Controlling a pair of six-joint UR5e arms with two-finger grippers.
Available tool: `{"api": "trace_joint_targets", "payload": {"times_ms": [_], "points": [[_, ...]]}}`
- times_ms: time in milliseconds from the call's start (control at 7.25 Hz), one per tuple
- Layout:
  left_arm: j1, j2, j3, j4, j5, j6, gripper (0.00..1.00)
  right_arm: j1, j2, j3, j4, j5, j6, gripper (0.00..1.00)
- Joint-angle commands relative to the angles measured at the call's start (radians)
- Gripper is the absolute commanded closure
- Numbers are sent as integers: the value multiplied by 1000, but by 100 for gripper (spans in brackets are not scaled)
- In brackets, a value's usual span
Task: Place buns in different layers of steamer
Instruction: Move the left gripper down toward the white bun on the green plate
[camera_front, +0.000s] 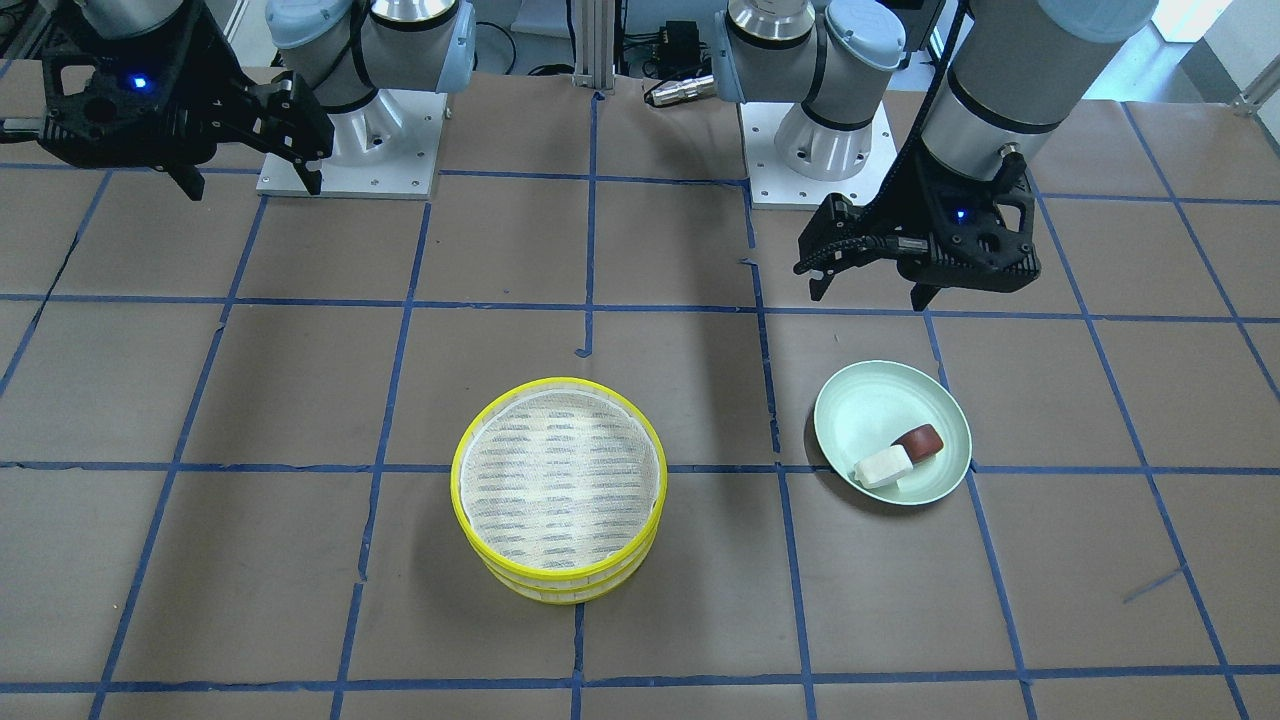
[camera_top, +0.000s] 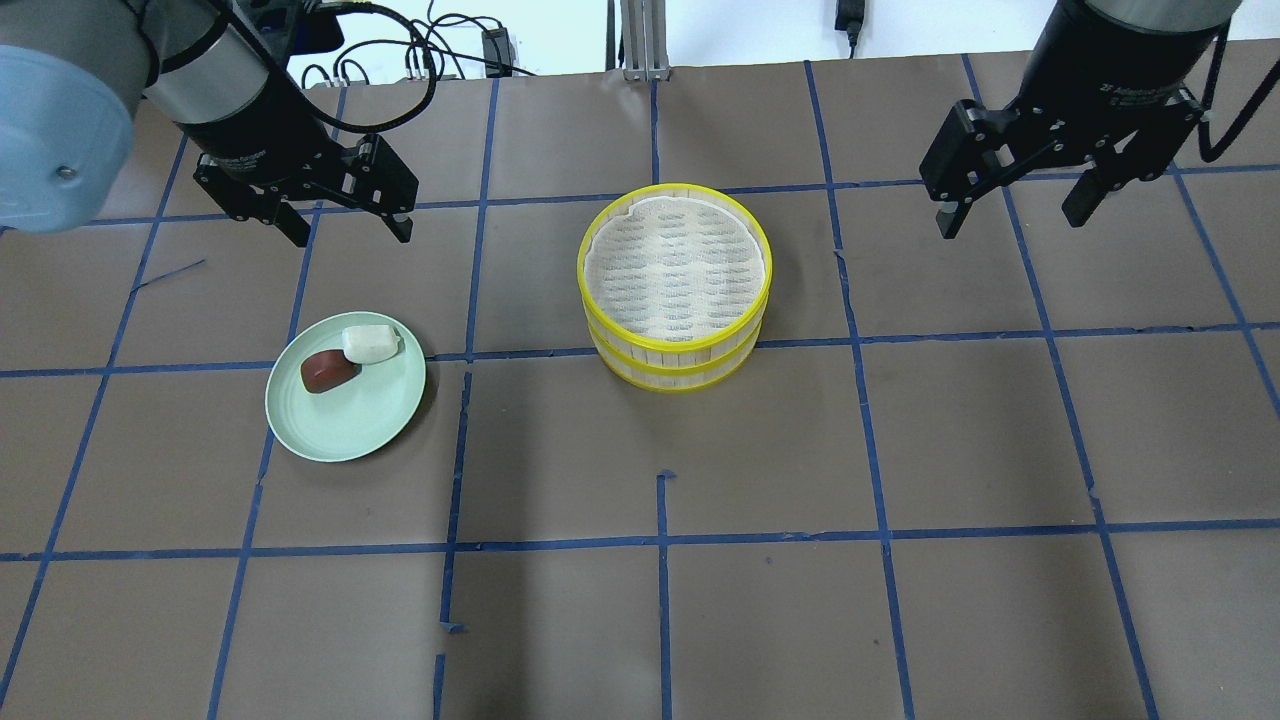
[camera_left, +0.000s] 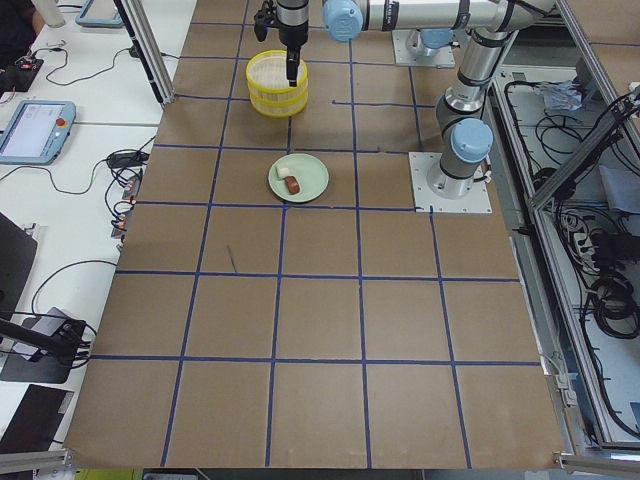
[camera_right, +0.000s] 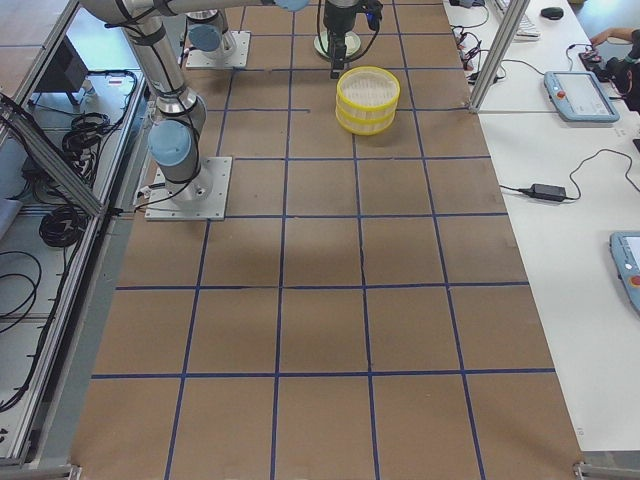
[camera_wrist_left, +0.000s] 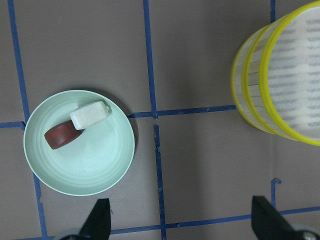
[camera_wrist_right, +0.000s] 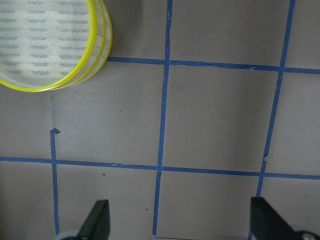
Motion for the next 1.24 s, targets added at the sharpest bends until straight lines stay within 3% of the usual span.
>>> {"api": "trace_joint_targets", "payload": {"times_ms": [0, 414, 828, 966, 1103], "points": [[1, 2, -6, 3, 1, 0, 0, 0, -2, 1, -5, 3, 2, 0], [21, 2, -41, -1, 6, 20, 0, 0, -2, 1, -5, 0, 3, 0], [118, -13, -121, 3, 69, 196, 0, -18, 3, 7, -8, 27, -12, 0], [130, -48, -159, 41, 66, 224, 0, -24, 3, 22, -13, 27, -4, 0], [130, -87, -204, 149, 65, 232, 0, -20, 1, 30, -90, 6, 11, 0]]}}
